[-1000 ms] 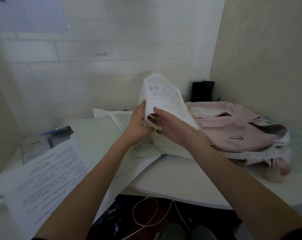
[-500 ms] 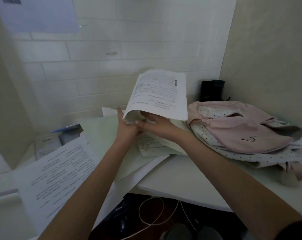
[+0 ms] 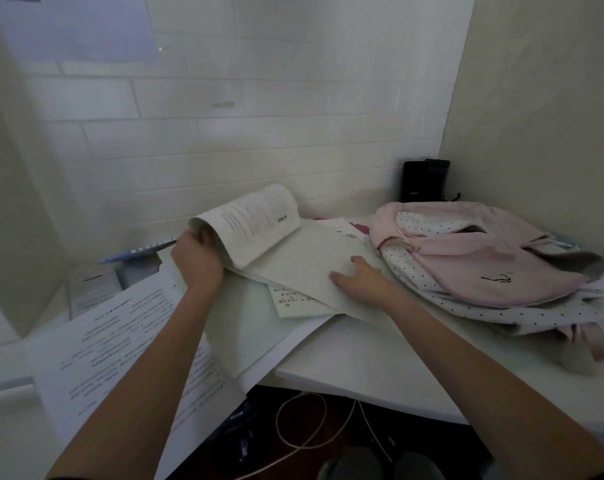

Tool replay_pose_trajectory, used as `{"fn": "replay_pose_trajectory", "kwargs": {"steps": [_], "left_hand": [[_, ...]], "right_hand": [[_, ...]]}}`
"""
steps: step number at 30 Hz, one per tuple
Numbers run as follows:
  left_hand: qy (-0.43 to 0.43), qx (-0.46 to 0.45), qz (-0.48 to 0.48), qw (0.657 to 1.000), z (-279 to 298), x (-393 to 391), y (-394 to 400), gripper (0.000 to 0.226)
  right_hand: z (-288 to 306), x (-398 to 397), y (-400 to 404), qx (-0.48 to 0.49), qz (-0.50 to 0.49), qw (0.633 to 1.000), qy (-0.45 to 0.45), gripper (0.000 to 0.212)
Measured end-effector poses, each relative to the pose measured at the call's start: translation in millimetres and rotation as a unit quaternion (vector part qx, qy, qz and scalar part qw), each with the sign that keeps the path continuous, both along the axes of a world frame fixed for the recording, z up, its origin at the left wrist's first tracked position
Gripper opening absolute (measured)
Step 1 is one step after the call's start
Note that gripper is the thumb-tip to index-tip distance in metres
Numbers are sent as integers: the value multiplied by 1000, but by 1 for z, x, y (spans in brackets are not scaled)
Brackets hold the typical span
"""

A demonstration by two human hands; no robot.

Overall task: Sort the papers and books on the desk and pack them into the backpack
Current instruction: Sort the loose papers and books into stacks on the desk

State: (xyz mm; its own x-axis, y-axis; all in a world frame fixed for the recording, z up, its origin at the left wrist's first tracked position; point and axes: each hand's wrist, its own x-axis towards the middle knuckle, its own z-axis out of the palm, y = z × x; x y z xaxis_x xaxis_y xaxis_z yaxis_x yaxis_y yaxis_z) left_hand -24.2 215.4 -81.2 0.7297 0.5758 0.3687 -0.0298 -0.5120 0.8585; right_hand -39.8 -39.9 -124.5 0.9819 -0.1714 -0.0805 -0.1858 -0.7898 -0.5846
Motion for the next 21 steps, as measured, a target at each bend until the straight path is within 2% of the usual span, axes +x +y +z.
{"fn": "replay_pose_trajectory", "kwargs": {"steps": [3,7,10,12,16,19,21], "left_hand": [[17,-51,-49,997,4,-2,-4,48],[42,-177,-113,977,4,7,0,43],[52,-340,-157,926,1,16,7,29],[53,-395,-177,900,2,12,6,22],[51,-400,-174,898,-3,12,9,21],[42,-365,-188,911,-7,14,12,37],[29,-351,-193,916,-10,14,10,37]], "right_hand": [[5,-6,11,-53,57,997,20,74],[9,-12,18,-65,91,994,14,81],[10,-15,24,-31,153,988,-5,88],[11,-16,31,-40,214,976,-2,96],[9,-16,31,-69,260,963,-4,108],[6,-17,23,-9,223,974,-36,92],[7,-17,19,-10,185,980,-76,81]]}}
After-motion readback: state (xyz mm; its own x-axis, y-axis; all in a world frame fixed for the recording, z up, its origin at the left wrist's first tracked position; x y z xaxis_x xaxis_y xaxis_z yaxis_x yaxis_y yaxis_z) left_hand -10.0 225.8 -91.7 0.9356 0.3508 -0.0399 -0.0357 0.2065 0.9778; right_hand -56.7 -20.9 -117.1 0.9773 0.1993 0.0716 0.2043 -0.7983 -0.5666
